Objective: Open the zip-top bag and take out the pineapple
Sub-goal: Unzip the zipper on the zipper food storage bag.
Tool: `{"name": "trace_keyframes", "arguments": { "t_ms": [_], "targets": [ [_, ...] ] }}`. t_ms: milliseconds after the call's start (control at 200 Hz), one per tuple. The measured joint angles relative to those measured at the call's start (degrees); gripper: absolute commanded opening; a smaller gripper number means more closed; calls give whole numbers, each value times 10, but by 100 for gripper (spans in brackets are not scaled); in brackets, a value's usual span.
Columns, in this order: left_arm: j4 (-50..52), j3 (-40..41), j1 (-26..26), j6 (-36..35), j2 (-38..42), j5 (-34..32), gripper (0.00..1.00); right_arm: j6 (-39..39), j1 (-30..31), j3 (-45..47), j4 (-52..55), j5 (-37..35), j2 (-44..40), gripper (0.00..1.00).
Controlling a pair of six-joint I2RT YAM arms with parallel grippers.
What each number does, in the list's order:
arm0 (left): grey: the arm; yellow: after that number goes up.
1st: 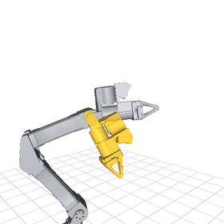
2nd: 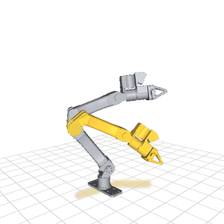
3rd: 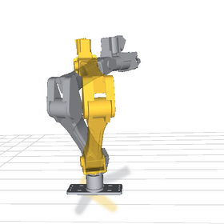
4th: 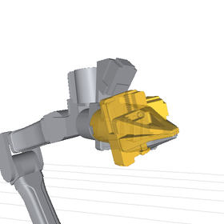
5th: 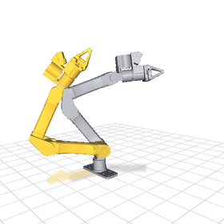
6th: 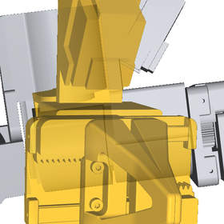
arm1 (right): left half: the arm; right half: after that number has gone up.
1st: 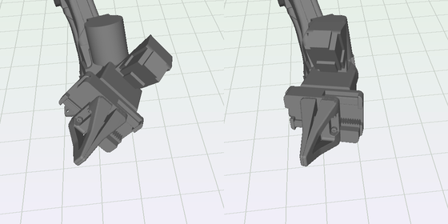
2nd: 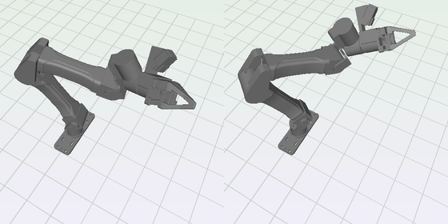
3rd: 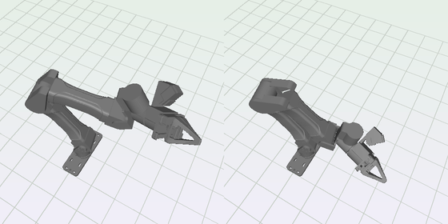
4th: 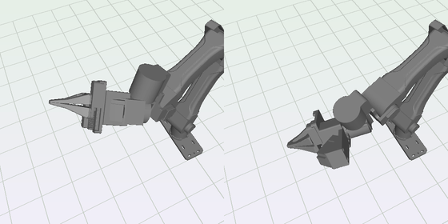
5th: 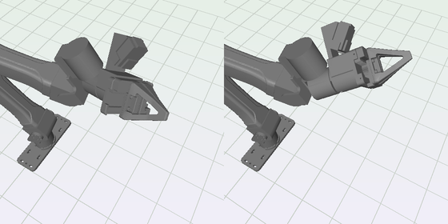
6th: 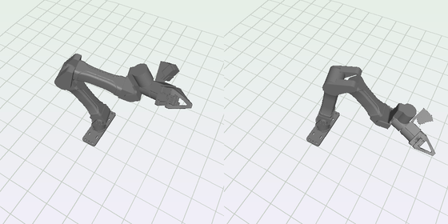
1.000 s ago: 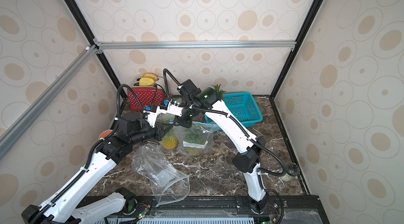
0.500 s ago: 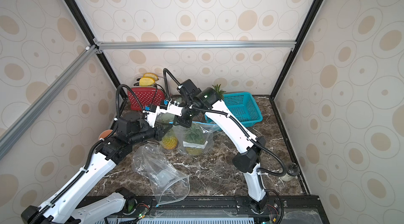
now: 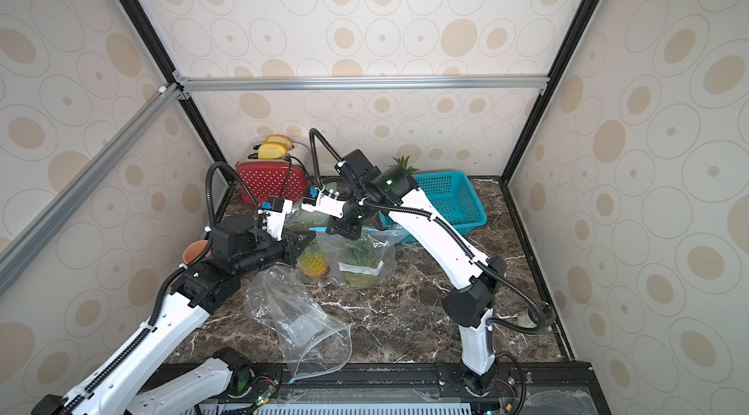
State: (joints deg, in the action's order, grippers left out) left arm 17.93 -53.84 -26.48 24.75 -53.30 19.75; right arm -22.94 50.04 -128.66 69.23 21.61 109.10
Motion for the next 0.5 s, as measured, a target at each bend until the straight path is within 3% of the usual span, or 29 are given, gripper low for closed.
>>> {"name": "trace_keyframes", "arguments": {
  "t_ms": [501],
  "targets": [
    [-14, 1, -3, 11, -6, -26, 0, 39, -92, 216, -36, -62, -191, 6]
  ]
}}
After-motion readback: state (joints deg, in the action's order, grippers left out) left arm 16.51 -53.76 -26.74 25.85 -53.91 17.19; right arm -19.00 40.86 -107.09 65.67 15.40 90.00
